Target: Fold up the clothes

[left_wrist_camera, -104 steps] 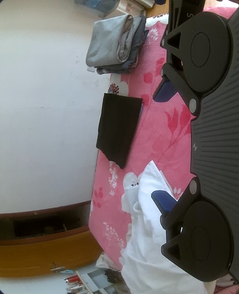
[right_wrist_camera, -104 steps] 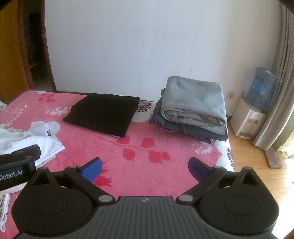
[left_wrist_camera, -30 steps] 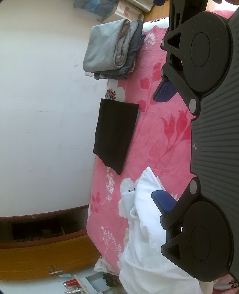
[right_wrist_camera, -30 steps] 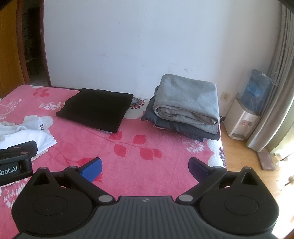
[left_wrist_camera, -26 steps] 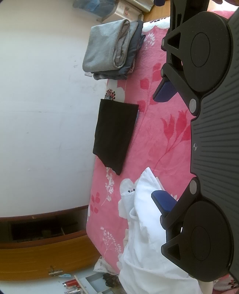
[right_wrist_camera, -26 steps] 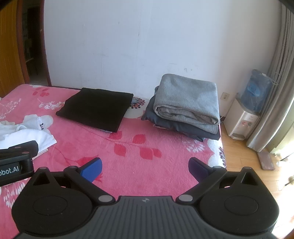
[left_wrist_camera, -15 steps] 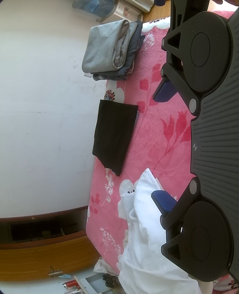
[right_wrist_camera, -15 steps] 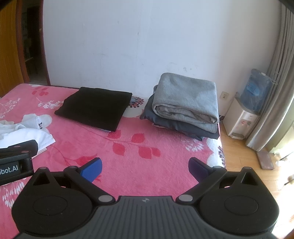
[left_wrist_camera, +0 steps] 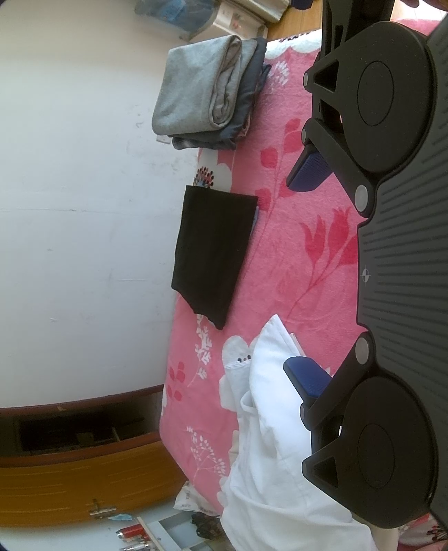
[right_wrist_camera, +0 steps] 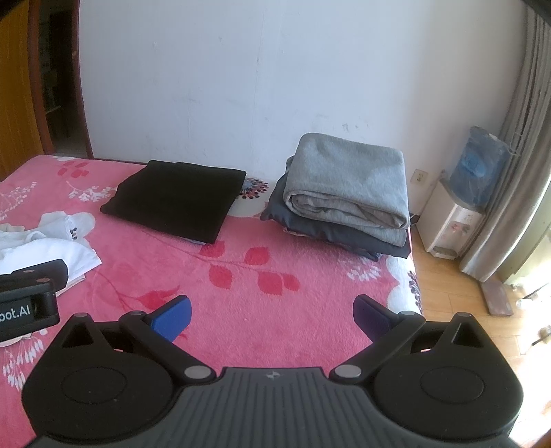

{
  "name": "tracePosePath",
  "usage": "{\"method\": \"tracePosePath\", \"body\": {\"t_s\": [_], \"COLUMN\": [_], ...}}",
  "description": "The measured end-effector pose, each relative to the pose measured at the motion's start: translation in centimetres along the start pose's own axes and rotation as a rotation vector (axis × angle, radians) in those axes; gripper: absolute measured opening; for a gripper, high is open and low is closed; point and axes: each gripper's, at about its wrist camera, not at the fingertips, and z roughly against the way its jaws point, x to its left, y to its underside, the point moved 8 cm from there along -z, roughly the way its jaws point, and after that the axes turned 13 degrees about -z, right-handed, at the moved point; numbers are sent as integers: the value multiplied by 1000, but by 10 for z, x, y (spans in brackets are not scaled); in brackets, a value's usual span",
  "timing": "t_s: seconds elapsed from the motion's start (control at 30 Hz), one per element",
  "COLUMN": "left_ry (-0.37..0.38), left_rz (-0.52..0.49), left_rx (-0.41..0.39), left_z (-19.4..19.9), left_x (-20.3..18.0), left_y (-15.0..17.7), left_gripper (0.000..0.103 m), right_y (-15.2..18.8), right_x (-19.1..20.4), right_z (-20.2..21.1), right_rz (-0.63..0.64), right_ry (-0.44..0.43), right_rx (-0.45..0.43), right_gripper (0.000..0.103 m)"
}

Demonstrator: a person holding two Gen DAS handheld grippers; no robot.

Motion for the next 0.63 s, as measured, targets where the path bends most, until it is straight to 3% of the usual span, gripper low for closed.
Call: {"method": "tracePosePath", "body": {"t_s": [0.63], "left_ry": [-4], "left_rz": [-2], "left_rx": [6], "left_z": [-1], "left_x": [2], "left_y": [1], "left_gripper": [103], "right_y": [0], "right_x": [2], "right_z": [-1], "right_rz": [2], "right_ry": [1], "right_rx": [-2], "right_gripper": [102]}}
